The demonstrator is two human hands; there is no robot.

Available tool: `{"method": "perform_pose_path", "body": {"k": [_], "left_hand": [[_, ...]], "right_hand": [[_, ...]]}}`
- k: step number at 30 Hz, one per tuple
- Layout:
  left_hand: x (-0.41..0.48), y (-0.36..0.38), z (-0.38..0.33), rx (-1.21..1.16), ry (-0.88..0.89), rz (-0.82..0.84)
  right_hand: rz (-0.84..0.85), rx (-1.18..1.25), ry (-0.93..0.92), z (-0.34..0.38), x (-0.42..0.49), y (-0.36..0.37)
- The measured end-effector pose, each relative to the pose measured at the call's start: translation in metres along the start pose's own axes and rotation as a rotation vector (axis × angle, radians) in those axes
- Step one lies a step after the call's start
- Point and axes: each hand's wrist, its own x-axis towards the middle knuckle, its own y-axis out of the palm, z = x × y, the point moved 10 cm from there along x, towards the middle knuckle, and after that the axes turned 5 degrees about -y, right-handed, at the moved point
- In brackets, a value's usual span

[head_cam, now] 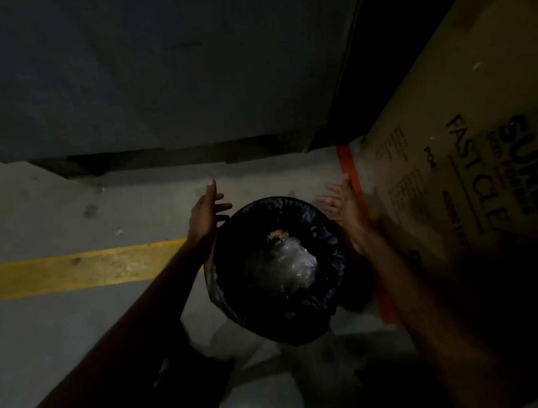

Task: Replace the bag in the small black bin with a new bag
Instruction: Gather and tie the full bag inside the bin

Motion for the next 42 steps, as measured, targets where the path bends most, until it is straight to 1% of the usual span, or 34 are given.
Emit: {"method": "perform_pose_path", "body": {"k": [3,5,8,10,11,12,14,15,16,17,18,20,22,24,26,28,30,32,34,37,39,42], "left_hand": [[0.009,0.012,0.006,0.08,-0.028,0.075],[0.012,0.021,0.016,0.122,-0.052,0.13],[0.018,0.022,0.03,0.174,-0.111,0.144],[0.02,0.014,0.05,0.107,-0.25,0.15],[0.021,0.009,0.058,0.106,-0.295,0.151],[0.022,0.004,0.063,0.162,-0.312,0.165],[0.025,-0.004,0.066,0.41,-0.293,0.187],[0.026,-0.01,0.066,0.505,-0.278,0.128],[0.027,-0.016,0.062,0.546,-0.25,0.058],[0.028,-0.019,0.06,0.498,-0.228,0.013],[0.028,-0.022,0.058,0.411,-0.2,-0.011],[0.024,-0.03,0.047,0.158,-0.119,-0.083],[0.017,-0.03,0.029,0.085,0.015,-0.102],[0.005,-0.028,0.01,0.107,0.179,-0.125],[-0.014,-0.028,-0.014,0.276,0.429,-0.205],[-0.039,-0.025,-0.032,0.434,0.685,-0.289],[-0.063,-0.021,-0.046,0.469,0.843,-0.33],[-0.08,-0.019,-0.052,0.463,0.911,-0.355],[-0.091,-0.019,-0.053,0.473,0.897,-0.373],[-0.099,-0.024,-0.044,0.61,0.855,-0.417],[-0.102,-0.028,-0.039,0.696,0.879,-0.378],[-0.108,-0.023,-0.029,0.881,1.003,-0.21]], "right_hand": [[-0.015,0.02,0.016,-0.01,0.007,0.003],[0.019,-0.009,0.053,-0.023,0.011,0.009],[0.083,-0.005,0.213,-0.051,0.014,0.014],[0.122,0.004,0.314,-0.066,0.011,0.015],[0.123,0.002,0.334,-0.07,0.009,0.013],[0.117,-0.006,0.36,-0.076,0.008,0.009],[0.12,0.032,0.386,-0.081,0.006,0.005],[0.119,0.036,0.388,-0.083,0.007,0.002],[0.12,0.028,0.382,-0.083,0.008,0.0],[0.104,0.021,0.371,-0.08,0.009,-0.003],[0.081,0.005,0.345,-0.075,0.009,-0.007],[0.016,-0.002,0.262,-0.062,0.01,-0.013],[-0.044,0.038,0.12,-0.044,0.012,-0.016],[-0.116,0.01,-0.049,-0.023,0.01,-0.019],[-0.19,-0.083,-0.211,-0.004,0.006,-0.023],[-0.224,-0.173,-0.37,0.013,-0.003,-0.023],[-0.239,-0.265,-0.51,0.029,-0.018,-0.019],[-0.273,-0.356,-0.61,0.045,-0.036,-0.016],[-0.297,-0.442,-0.672,0.056,-0.054,-0.016],[-0.273,-0.583,-0.686,0.06,-0.07,-0.015],[-0.237,-0.63,-0.682,0.059,-0.078,-0.018],[-0.132,-0.766,-0.696,0.061,-0.089,-0.019]]}}
